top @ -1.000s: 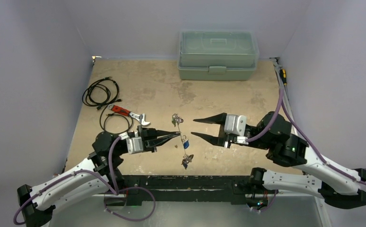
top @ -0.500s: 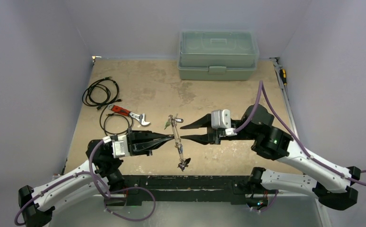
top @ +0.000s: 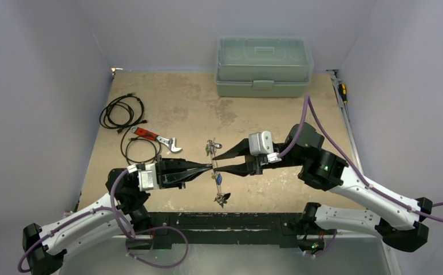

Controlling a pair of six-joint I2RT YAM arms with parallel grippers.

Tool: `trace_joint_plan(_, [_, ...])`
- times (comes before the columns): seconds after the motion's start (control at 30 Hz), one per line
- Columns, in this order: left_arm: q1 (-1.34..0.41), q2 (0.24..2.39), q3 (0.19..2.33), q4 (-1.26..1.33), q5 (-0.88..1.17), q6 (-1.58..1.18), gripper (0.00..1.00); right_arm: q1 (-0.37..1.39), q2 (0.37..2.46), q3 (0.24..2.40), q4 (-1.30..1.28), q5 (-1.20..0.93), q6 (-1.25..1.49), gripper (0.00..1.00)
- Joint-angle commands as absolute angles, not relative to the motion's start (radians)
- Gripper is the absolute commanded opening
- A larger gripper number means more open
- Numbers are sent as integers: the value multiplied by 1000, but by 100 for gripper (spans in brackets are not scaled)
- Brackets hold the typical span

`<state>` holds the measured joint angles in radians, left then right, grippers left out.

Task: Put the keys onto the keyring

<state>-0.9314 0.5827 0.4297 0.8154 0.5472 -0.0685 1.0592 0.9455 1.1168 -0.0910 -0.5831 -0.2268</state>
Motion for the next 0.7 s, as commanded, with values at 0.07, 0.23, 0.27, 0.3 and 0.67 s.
trace_joint_plan(0.07, [-930, 584, 449, 846, 570, -61, 0, 1058, 971, 1172, -86, -618, -218, 31])
trace_joint_plan(0.23, [-929, 584, 452, 839, 569, -54, 0, 1057, 997, 1173, -102, -612, -221, 28])
trace_joint_plan(0.27, [-929, 584, 453, 839, 571, -54, 0, 1057, 1000, 1171, -103, -608, -221, 27])
trace_joint_plan(0.3, [-929, 584, 454, 839, 571, -52, 0, 1057, 1002, 1169, -105, -606, -222, 25])
trace_joint_plan(0.67, [-930, 573, 455, 796, 526, -30, 0, 1057, 1002, 1157, -121, -581, -237, 0])
